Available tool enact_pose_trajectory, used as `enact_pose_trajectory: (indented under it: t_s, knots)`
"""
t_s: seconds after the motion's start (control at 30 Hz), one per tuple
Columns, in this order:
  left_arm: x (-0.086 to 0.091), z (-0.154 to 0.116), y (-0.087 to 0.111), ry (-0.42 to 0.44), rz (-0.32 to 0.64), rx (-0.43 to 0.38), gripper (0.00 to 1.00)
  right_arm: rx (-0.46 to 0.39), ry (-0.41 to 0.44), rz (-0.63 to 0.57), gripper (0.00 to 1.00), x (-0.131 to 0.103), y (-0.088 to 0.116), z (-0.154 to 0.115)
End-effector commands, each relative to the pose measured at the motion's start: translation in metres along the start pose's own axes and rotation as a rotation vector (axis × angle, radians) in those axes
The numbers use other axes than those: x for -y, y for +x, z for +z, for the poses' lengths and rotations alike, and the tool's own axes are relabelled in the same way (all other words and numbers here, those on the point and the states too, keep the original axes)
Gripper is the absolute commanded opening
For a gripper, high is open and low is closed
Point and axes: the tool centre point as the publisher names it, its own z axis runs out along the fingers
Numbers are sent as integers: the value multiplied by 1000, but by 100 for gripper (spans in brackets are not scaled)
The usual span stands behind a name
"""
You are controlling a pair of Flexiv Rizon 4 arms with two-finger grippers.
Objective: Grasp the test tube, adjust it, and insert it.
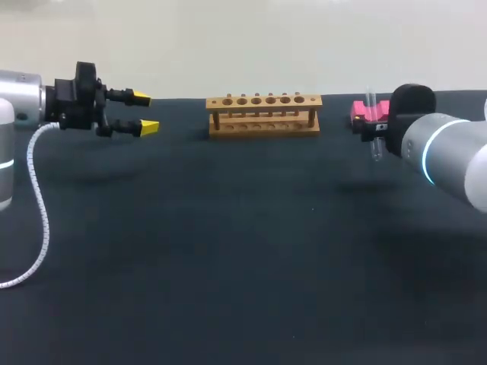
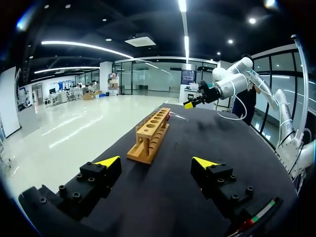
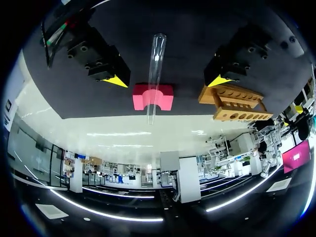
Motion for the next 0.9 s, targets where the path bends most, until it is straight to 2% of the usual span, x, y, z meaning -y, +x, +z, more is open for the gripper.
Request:
enact_pose_trajectory:
  t_s: [0.03,0.33,0.9]
  knots:
    - [0,0,1,-2,3,5,100,212,-123,1,100,4,7,16]
    - [0,0,1,-2,3,5,100,193,-161,-33,100,10,17,36]
    - [0,0,1,-2,3,5,100,179,-248,10,100,24,26,60]
